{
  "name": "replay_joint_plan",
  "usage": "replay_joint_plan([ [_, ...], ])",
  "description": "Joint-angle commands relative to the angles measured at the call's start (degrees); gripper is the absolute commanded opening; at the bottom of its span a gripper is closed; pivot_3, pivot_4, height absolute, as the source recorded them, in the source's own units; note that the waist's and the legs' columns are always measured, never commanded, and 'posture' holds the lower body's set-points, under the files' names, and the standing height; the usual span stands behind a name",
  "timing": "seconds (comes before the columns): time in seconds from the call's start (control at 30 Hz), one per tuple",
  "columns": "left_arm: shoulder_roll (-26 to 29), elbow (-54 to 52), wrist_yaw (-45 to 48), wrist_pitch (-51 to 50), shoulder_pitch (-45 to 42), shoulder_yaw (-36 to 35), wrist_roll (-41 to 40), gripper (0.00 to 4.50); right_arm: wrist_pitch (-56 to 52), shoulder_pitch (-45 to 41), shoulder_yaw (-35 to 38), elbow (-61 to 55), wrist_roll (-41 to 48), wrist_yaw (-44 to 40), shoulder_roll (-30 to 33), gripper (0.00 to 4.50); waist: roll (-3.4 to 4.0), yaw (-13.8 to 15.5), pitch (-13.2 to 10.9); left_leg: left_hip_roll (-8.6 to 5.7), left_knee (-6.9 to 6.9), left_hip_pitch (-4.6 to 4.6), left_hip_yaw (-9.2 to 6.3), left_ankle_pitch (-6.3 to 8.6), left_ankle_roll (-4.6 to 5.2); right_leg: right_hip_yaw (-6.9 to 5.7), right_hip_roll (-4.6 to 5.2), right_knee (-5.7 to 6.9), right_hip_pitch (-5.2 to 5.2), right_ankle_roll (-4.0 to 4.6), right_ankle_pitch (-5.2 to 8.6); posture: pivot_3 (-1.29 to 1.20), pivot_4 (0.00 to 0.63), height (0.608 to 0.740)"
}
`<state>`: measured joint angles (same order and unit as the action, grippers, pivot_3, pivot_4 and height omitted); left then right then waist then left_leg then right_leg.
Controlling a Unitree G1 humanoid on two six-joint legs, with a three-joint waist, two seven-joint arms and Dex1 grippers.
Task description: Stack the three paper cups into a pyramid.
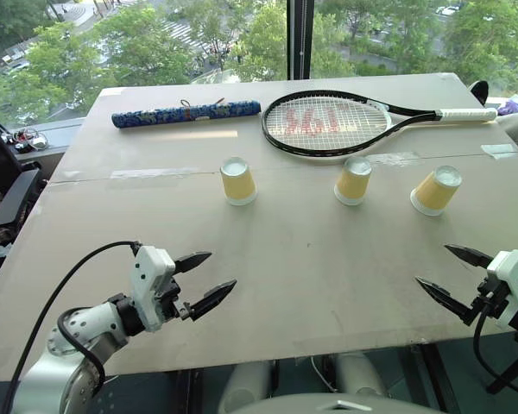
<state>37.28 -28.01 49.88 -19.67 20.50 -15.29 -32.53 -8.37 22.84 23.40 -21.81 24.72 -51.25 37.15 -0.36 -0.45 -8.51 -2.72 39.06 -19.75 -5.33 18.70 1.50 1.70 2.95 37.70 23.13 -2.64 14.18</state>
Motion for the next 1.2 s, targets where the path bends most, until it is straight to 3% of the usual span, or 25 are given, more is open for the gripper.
replay_joint_plan([
  [0.03,0.08,-1.08,0.33,-0.08,-0.75,-0.62,-1.65,4.45,0.90,-0.66,1.00,-1.00,0.55,0.86,-0.25,4.50,0.00,0.02,0.00,0.00,0.00,0.00,0.00,0.00,0.00,0.00,0.00,-0.01,0.00,0.00,0.00,0.00,0.150,0.740],
  [0.23,-0.35,-2.65,-0.43,-3.36,-5.83,0.57,-5.31,4.45,-0.55,-3.75,-1.16,-2.92,-2.05,8.20,-3.44,4.50,0.03,0.16,-0.01,-0.01,0.00,-0.02,-0.06,0.00,0.00,-0.07,0.03,0.00,0.00,0.00,0.00,0.00,0.150,0.740],
  [0.57,2.54,-7.03,2.65,-4.48,-15.37,4.74,-7.30,4.45,-13.17,-21.26,-1.40,4.04,-5.93,25.43,-5.33,4.50,0.04,-0.03,-0.03,-0.08,-0.13,-0.07,-0.01,-0.14,-0.26,0.00,0.02,0.00,0.14,0.00,0.00,0.00,0.150,0.740],
  [1.2,2.35,-9.82,1.48,-3.80,-13.15,5.16,-6.99,4.45,-20.10,-40.20,-3.91,19.71,-5.82,29.48,-5.96,4.50,0.07,-0.30,-0.05,-0.07,-0.68,-0.11,0.20,-0.15,-0.26,0.20,0.02,-0.12,0.45,-0.02,0.01,0.00,0.150,0.740],
])
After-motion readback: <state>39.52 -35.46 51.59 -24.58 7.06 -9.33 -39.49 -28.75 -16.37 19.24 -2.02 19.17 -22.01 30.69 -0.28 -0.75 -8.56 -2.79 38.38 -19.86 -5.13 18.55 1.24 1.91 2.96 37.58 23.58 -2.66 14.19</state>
